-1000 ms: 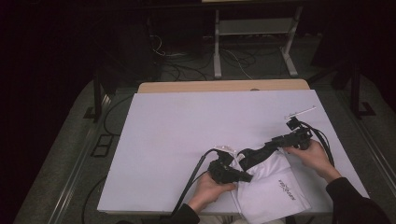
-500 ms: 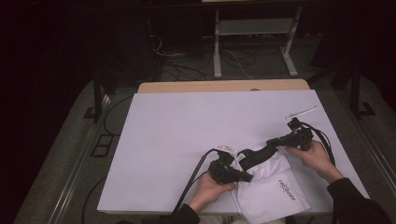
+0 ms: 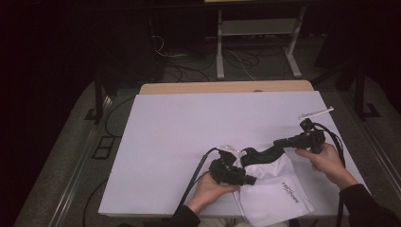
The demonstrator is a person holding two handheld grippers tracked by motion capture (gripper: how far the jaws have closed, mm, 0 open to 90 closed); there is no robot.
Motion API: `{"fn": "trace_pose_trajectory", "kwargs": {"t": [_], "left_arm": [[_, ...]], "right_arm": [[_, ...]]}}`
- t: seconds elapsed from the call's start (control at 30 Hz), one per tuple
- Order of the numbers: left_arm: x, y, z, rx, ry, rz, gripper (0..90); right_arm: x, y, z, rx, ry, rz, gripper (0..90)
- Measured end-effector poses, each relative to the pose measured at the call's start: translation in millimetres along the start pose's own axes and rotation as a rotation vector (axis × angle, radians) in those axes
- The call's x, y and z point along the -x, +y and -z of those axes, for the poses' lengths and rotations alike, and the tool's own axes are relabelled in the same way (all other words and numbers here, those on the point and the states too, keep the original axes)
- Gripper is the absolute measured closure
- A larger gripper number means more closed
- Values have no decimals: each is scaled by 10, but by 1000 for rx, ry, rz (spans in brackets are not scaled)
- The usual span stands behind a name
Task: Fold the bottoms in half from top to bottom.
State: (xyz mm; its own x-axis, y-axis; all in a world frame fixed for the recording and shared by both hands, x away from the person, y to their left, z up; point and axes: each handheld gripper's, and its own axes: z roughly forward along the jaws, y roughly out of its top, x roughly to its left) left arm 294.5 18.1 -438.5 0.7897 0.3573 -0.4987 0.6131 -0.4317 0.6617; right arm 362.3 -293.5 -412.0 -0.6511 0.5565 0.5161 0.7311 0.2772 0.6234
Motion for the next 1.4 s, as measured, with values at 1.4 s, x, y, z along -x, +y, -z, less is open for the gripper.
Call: {"fn": "trace_pose_trajectory", "kwargs": {"t": [1.4], "left_arm": [[-277, 240, 504, 135, 135, -16, 206]], "right_arm": [[-300, -415, 167, -26, 21, 57, 828]]}}
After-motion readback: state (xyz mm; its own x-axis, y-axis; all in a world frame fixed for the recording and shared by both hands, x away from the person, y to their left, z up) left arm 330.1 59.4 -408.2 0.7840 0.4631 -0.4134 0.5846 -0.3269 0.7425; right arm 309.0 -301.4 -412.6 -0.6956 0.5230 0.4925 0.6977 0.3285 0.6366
